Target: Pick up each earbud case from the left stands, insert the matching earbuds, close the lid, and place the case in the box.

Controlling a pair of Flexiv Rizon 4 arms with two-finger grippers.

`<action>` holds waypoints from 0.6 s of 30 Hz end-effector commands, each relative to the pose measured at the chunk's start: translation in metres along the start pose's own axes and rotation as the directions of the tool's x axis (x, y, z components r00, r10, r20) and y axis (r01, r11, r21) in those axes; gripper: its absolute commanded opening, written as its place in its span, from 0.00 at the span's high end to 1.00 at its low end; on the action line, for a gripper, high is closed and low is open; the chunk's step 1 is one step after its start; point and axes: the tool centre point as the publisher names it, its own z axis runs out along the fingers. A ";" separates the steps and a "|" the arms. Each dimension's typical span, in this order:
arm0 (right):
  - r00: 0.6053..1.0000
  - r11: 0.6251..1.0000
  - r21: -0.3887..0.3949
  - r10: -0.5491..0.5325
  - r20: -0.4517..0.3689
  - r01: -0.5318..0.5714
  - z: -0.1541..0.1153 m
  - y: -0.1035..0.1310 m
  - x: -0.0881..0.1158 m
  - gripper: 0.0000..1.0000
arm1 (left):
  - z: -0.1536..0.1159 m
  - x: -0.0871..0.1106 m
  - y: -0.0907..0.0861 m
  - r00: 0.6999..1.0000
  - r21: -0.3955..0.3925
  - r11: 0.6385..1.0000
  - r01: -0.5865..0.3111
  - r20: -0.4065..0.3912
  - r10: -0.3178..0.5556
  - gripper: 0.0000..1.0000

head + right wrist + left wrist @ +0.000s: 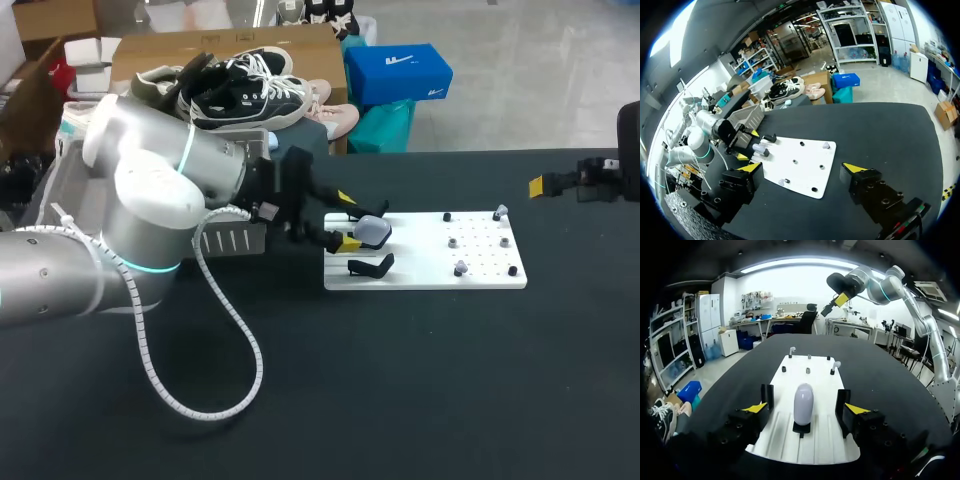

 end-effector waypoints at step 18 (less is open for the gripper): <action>1.000 1.000 0.000 -0.001 -0.002 0.001 -0.001 0.000 0.000 0.00 | 0.016 0.002 0.009 1.000 0.004 1.000 0.015 -0.007 -0.015 0.00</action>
